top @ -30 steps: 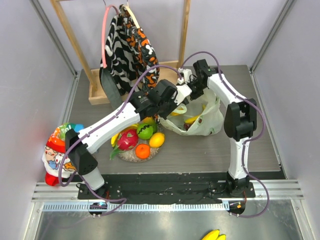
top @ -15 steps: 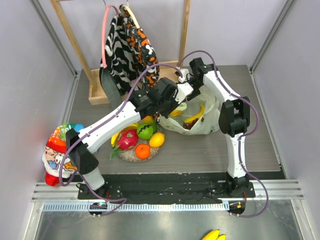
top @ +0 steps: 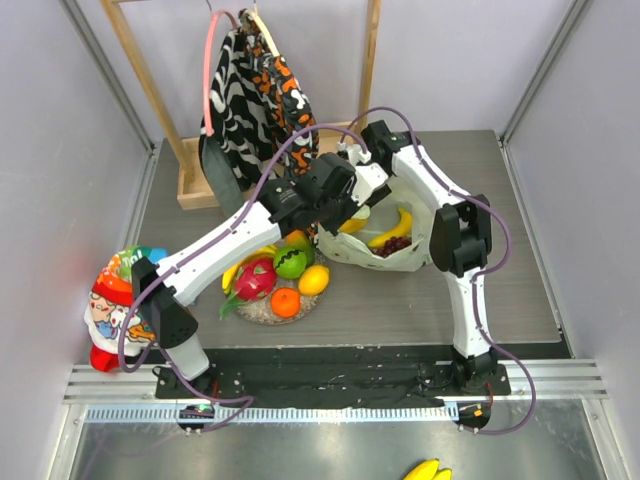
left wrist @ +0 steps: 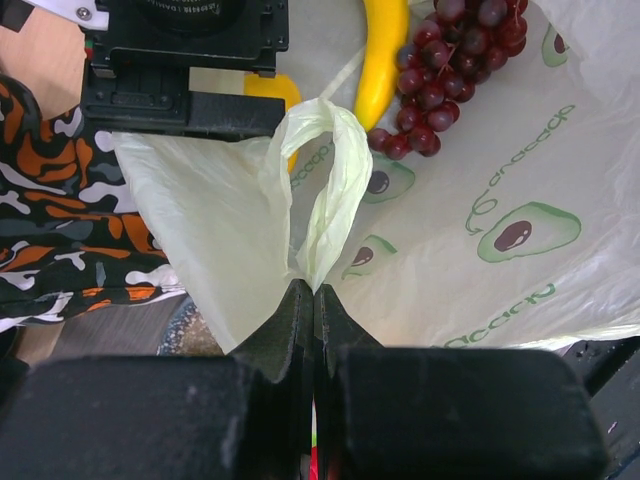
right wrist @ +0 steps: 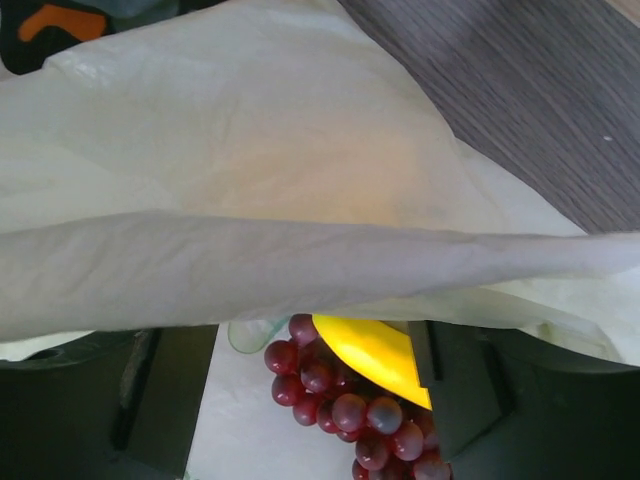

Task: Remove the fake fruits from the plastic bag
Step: Adjust the plastic bag at the center of the board.

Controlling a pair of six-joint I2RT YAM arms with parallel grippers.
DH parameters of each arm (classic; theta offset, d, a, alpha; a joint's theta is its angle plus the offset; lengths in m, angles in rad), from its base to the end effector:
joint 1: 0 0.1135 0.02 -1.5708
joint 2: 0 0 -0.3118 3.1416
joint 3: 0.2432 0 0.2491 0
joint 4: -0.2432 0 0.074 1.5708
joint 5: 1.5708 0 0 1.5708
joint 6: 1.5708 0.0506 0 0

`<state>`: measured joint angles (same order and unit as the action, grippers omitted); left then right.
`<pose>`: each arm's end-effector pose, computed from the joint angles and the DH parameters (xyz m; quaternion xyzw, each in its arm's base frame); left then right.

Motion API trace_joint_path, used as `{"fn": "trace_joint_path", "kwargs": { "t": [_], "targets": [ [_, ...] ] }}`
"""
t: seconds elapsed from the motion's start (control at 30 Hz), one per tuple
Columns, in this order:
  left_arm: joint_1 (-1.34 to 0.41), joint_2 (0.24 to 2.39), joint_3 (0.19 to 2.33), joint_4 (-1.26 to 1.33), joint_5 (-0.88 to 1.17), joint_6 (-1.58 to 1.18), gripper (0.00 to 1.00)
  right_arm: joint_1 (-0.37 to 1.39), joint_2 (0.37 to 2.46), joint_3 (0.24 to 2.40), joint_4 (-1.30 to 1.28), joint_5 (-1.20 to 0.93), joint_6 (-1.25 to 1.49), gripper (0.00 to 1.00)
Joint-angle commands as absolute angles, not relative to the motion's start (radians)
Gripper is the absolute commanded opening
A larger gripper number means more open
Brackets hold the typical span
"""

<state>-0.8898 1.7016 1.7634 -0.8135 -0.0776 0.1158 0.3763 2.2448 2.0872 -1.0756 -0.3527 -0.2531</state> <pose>0.2481 -0.2999 0.4125 0.4282 0.8106 -0.1172 0.3819 0.4614 0.2011 0.2638 -0.3284 0.9137 0.1828 0.1544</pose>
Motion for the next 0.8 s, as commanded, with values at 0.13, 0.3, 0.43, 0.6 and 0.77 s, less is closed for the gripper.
{"fn": "trace_joint_path", "kwargs": {
  "t": [0.13, 0.3, 0.43, 0.6, 0.77],
  "targets": [
    [-0.89, 1.694, 1.819, -0.807, -0.041, 0.129, 0.0, 0.377, 2.233, 2.083, -1.098, -0.299, -0.242, 0.71],
    [-0.89, 1.692, 1.827, -0.813, -0.034, 0.132, 0.0, 0.377, 2.218, 2.072, -1.097, -0.255, -0.252, 0.56],
    [-0.89, 1.692, 1.833, -0.815, -0.025, 0.137, 0.0, 0.368, 2.151, 2.0, -1.097, -0.29, -0.252, 0.58],
    [-0.891, 1.701, 1.848, -0.821, -0.006, 0.147, 0.0, 0.351, 1.997, 1.913, -1.066, -0.307, -0.238, 0.71],
    [-0.896, 1.703, 1.839, -0.827, 0.034, 0.153, 0.0, 0.229, 1.83, 1.722, -1.028, -0.163, -0.262, 0.66]
  ]
}}
